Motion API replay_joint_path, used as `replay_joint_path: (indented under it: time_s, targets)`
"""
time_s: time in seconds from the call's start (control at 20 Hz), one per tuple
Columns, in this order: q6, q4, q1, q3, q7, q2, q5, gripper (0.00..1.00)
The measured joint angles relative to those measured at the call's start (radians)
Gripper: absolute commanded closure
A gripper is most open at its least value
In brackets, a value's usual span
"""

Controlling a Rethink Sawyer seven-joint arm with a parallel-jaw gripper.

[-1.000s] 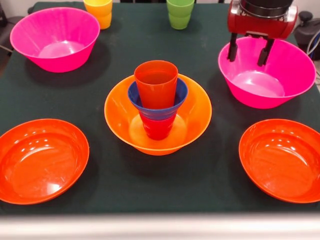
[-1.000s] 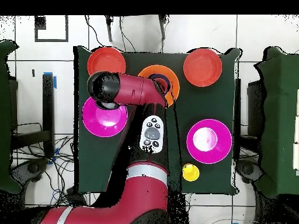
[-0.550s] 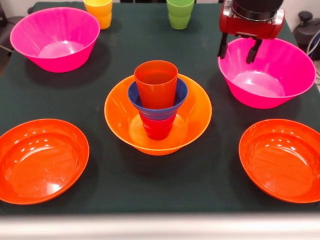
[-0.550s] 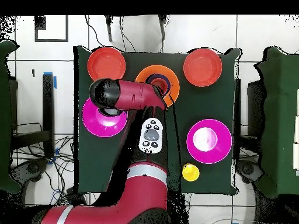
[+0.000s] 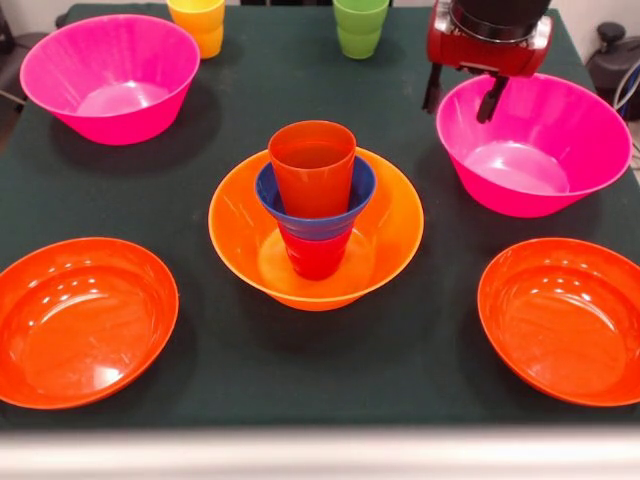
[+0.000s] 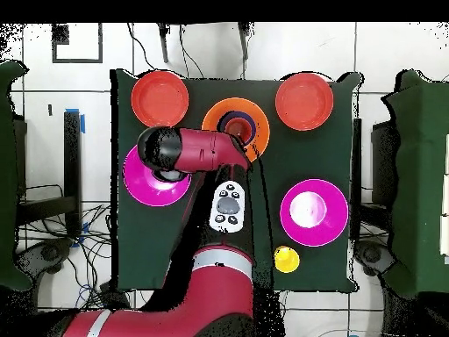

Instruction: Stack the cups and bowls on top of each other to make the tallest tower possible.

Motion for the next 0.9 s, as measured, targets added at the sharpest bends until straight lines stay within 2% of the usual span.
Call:
replay_joint_path:
  time_s: [0.35, 0.9]
  targets:
    - [-0.059, 0.019, 0.000, 0.005, 0.000, 0.005, -0.021, 0.00]
    - [-0.083, 0.043, 0.000, 0.005, 0.000, 0.008, -0.044, 0.00]
